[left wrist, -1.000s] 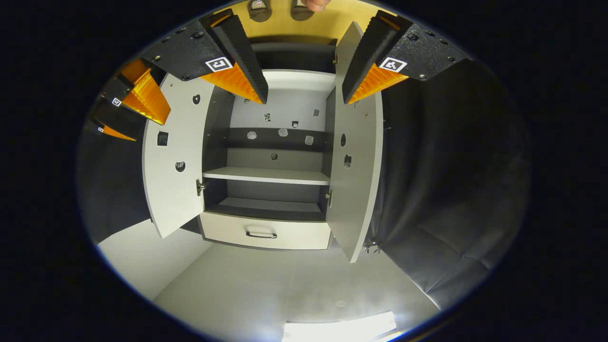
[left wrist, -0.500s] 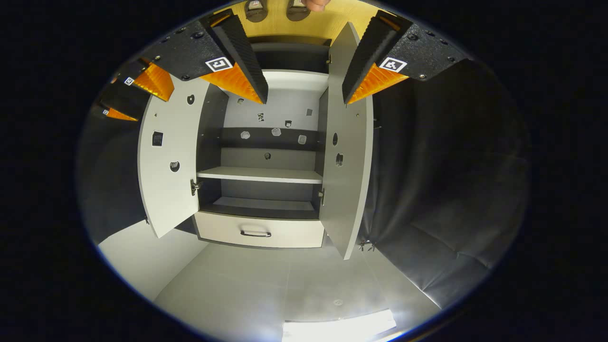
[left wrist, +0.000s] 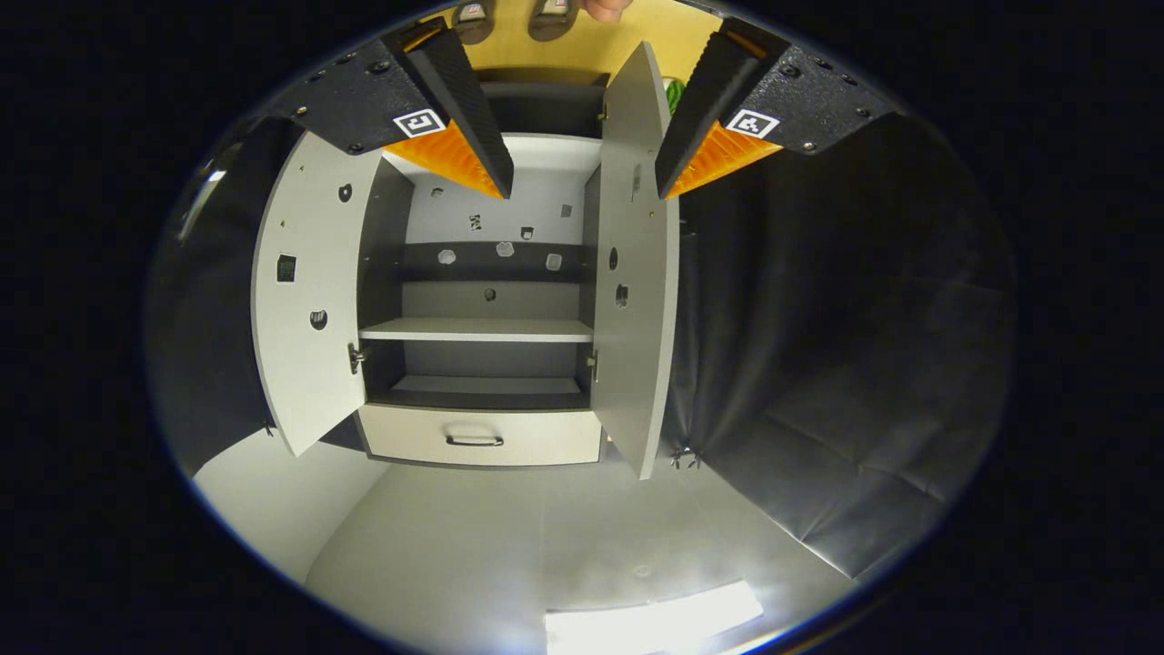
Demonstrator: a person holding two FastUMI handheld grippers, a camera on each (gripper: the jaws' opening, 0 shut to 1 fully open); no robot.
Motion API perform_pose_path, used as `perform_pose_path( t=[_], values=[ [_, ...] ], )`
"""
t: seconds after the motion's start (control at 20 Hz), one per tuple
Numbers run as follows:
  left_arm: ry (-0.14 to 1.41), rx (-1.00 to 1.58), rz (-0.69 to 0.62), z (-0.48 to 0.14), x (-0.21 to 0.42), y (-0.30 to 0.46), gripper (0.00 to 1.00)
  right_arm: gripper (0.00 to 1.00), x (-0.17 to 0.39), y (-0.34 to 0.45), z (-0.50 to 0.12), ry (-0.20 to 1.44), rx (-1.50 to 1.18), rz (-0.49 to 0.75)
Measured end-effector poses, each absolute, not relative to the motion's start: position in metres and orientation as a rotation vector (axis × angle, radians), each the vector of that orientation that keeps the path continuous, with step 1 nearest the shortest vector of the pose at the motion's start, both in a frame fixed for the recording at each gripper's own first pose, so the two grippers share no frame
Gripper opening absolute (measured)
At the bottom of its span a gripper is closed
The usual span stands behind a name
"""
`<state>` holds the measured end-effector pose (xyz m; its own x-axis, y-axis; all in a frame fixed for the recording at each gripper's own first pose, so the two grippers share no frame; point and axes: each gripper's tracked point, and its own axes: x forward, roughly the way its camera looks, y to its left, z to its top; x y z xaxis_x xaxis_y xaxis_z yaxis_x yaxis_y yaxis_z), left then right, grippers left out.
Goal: Grab one shoe with the right hand and put it into the shoe cabinet, grab the other shoe with the left hand and put it into the shoe cabinet; then close the right door with the right hand and the left door with the left hand.
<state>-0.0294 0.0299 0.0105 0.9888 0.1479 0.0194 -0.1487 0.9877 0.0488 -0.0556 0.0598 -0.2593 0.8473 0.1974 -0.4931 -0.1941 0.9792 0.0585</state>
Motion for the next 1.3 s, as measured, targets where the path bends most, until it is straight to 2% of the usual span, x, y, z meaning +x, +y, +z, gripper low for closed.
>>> perform_pose_path(
  t=[0.3,0.5,0.55,0.6,0.65,0.85,0.95,1.0,1.05,1.1,1.3],
  values=[
    [0.021,0.092,0.252,0.003,-0.049,0.051,0.96,0.97,-0.121,0.093,-0.414,0.867,0.092,0.287],
    [0.053,0.122,0.299,-0.003,-0.059,0.061,0.96,0.98,-0.154,0.1,-0.484,1.056,0.137,0.282],
    [0.051,0.129,0.314,-0.003,-0.061,0.064,1.0,0.98,-0.157,0.1,-0.5,1.081,0.138,0.276],
    [0.049,0.134,0.327,-0.003,-0.064,0.066,0.93,0.98,-0.157,0.101,-0.513,1.096,0.135,0.273],
    [0.051,0.139,0.34,-0.002,-0.066,0.069,0.96,0.98,-0.158,0.102,-0.526,1.116,0.124,0.269],
    [0.081,0.166,0.406,-0.008,-0.079,0.084,0.96,1.0,-0.142,0.104,-0.572,1.148,0.11,0.239],
    [0.104,0.179,0.441,-0.012,-0.088,0.092,0.96,0.97,-0.134,0.108,-0.592,1.165,0.121,0.22],
    [0.115,0.188,0.457,-0.016,-0.091,0.096,1.0,0.97,-0.131,0.107,-0.601,1.173,0.104,0.21],
    [0.127,0.197,0.473,-0.018,-0.095,0.099,0.96,0.96,-0.129,0.104,-0.607,1.174,0.076,0.198],
    [0.14,0.205,0.486,-0.021,-0.098,0.101,0.93,0.91,-0.127,0.101,-0.616,1.181,0.04,0.191],
    [0.164,0.207,0.506,-0.026,-0.105,0.103,0.96,0.31,-0.122,0.09,-0.622,1.163,-0.081,0.189]
  ],
)
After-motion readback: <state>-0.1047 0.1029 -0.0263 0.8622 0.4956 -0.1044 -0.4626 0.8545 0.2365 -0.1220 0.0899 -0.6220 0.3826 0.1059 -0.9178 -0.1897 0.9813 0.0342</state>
